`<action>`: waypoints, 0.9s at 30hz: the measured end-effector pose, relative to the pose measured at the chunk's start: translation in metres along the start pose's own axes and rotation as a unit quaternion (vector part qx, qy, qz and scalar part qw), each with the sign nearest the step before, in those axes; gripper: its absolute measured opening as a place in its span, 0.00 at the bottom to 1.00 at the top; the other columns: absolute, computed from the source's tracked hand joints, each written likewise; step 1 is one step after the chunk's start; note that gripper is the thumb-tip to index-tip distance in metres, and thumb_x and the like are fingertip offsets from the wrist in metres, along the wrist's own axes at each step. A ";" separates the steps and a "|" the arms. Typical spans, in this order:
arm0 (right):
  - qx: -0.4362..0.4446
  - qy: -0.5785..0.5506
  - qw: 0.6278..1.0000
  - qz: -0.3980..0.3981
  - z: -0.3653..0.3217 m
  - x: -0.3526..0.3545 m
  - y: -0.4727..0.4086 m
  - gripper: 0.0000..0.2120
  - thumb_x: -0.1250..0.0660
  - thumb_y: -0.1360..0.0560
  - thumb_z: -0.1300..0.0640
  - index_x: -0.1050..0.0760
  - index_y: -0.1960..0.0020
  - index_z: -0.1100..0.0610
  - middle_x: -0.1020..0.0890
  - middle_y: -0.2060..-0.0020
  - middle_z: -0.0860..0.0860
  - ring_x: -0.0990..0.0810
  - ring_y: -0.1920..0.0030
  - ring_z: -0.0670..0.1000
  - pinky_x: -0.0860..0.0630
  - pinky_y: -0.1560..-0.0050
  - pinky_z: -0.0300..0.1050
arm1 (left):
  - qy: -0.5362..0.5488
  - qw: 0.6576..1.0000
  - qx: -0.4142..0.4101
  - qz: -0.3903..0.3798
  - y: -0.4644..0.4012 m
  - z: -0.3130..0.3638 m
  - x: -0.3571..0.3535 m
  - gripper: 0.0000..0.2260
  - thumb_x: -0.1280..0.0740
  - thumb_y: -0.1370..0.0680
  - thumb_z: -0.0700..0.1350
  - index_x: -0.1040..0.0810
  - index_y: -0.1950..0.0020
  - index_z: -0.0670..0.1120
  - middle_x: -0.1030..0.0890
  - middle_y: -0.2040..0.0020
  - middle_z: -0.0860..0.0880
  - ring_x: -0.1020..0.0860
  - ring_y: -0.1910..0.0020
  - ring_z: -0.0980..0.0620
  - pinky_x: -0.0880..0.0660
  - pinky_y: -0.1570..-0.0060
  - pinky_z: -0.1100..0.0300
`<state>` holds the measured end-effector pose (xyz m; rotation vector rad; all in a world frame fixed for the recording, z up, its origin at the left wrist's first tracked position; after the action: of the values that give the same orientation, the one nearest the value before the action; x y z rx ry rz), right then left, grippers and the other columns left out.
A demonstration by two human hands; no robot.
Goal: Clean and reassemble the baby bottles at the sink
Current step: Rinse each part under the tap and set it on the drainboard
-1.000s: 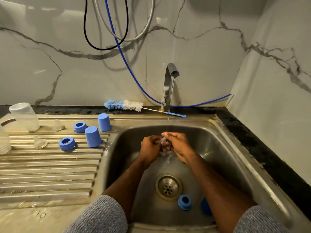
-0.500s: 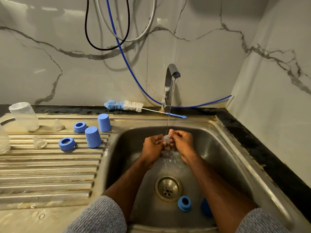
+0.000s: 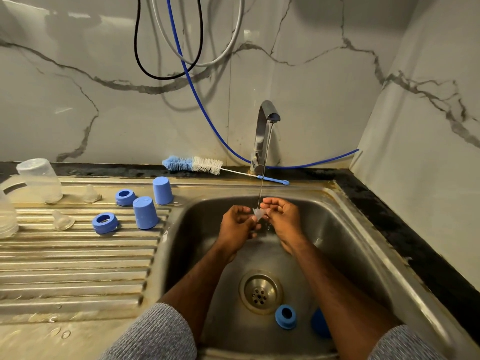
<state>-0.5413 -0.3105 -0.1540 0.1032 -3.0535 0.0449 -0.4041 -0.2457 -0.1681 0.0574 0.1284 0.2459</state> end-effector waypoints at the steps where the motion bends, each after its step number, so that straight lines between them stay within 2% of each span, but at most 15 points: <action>1: 0.005 -0.002 1.000 0.000 -0.001 0.000 0.000 0.15 0.36 0.22 0.71 0.20 0.48 0.52 0.15 0.50 0.51 0.16 0.46 0.50 0.19 0.41 0.50 | 0.002 1.000 -0.001 0.000 0.000 0.000 0.000 0.11 0.34 0.19 0.36 0.27 0.37 0.43 0.17 0.48 0.41 0.16 0.56 0.48 0.18 0.52 0.51; 4: 0.016 -0.005 1.000 -0.002 -0.002 0.000 0.001 0.14 0.33 0.23 0.70 0.20 0.49 0.51 0.14 0.51 0.50 0.16 0.48 0.49 0.19 0.42 0.49 | -0.001 1.000 -0.008 -0.010 0.000 0.000 -0.001 0.14 0.32 0.20 0.37 0.26 0.35 0.42 0.16 0.48 0.42 0.16 0.55 0.47 0.18 0.52 0.52; 9: 0.027 -0.031 0.999 0.002 -0.003 0.000 0.000 0.13 0.32 0.24 0.69 0.19 0.50 0.51 0.14 0.53 0.49 0.15 0.49 0.48 0.18 0.44 0.46 | -0.004 1.000 -0.014 -0.016 -0.001 0.000 -0.001 0.16 0.33 0.19 0.36 0.26 0.31 0.42 0.16 0.47 0.41 0.17 0.54 0.46 0.19 0.48 0.48; 13: 0.016 -0.040 0.999 0.013 -0.001 0.005 -0.002 0.13 0.32 0.23 0.69 0.19 0.49 0.52 0.14 0.52 0.50 0.15 0.49 0.47 0.18 0.43 0.48 | -0.018 0.999 -0.016 -0.020 -0.001 0.000 0.000 0.20 0.34 0.19 0.36 0.28 0.28 0.44 0.16 0.46 0.42 0.16 0.52 0.45 0.19 0.47 0.48; 18: 0.021 -0.056 0.998 0.013 0.000 0.008 -0.003 0.13 0.32 0.25 0.70 0.19 0.49 0.53 0.13 0.53 0.50 0.14 0.50 0.48 0.18 0.43 0.48 | -0.033 0.999 -0.022 -0.027 0.001 0.001 -0.001 0.16 0.35 0.18 0.35 0.24 0.31 0.43 0.15 0.48 0.42 0.16 0.49 0.42 0.17 0.51 0.53; 27: -0.003 -0.030 1.000 -0.001 0.004 0.005 -0.002 0.14 0.33 0.24 0.71 0.19 0.49 0.53 0.14 0.51 0.52 0.16 0.47 0.50 0.19 0.44 0.47 | -0.052 0.998 -0.031 -0.028 0.003 0.004 -0.003 0.16 0.34 0.19 0.35 0.24 0.31 0.44 0.15 0.44 0.47 0.15 0.47 0.47 0.18 0.44 0.49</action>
<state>-0.5469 -0.3130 -0.1577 0.1093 -3.1138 0.0345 -0.4074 -0.2435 -0.1632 0.0058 0.0182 0.1902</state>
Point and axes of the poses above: each hand's wrist, its own y-axis away from the middle knuckle, its own x-axis out of the back of the hand, z = x × y, the point moved 7 cm from there along -y, towards the middle knuckle
